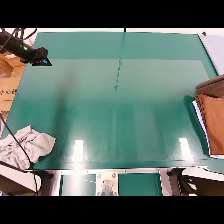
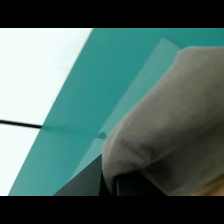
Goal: Fold the shirts.
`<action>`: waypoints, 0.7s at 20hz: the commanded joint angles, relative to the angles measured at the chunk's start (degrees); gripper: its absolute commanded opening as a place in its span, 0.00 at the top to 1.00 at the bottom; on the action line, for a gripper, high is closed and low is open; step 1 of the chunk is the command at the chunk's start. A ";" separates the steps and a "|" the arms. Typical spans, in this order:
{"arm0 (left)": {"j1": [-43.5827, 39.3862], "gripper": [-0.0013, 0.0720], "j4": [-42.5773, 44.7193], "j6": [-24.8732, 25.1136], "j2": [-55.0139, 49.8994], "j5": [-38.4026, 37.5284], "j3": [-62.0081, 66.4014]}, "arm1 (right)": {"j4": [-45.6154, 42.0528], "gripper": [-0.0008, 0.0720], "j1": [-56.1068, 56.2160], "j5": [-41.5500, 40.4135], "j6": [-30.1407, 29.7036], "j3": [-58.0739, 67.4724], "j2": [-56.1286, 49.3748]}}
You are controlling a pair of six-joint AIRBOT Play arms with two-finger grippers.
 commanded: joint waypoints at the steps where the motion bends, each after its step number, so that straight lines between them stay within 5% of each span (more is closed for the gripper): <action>1: 0.00 0.96 -0.11 0.04 0.02 -0.02 -0.02 | -1.09 0.97 -8.09 6.16 1.05 -2.78 3.69; 5: 0.00 0.96 -0.17 0.20 0.02 -0.92 -0.02 | -7.02 0.97 -15.23 16.70 1.11 -3.87 6.43; 14: 0.00 0.96 -0.20 0.17 0.02 -3.50 -0.02 | -27.21 0.97 -22.10 16.09 4.13 -25.99 13.05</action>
